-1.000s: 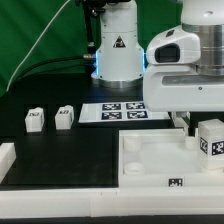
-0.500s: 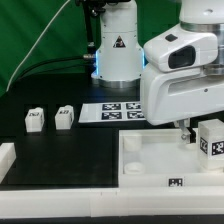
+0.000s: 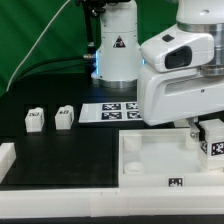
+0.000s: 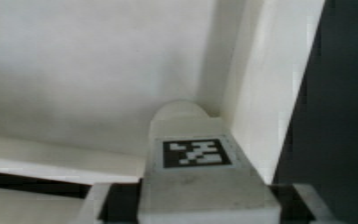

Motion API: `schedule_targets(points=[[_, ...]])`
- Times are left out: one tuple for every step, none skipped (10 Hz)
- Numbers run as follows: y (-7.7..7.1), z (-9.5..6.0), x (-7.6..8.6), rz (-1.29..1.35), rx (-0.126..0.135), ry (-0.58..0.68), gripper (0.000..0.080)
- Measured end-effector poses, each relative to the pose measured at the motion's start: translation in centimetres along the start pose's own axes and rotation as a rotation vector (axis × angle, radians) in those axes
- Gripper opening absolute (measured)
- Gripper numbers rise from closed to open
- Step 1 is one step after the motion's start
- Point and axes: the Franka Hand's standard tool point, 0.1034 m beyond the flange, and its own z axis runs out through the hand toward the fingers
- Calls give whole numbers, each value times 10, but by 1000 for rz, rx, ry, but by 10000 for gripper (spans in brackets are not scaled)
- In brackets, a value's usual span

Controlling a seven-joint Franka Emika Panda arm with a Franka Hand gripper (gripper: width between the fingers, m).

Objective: Assemble one leg

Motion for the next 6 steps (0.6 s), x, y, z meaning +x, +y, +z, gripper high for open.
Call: schedule_targets(points=[[0, 0, 0, 40, 0, 0, 296], [0, 0, 0, 35, 0, 0, 296], [0, 0, 0, 71, 1, 0, 296], [0, 0, 0, 174, 2, 0, 295], [0, 0, 0, 290, 4, 3, 295], [-1, 0, 0, 432, 12, 11, 295]])
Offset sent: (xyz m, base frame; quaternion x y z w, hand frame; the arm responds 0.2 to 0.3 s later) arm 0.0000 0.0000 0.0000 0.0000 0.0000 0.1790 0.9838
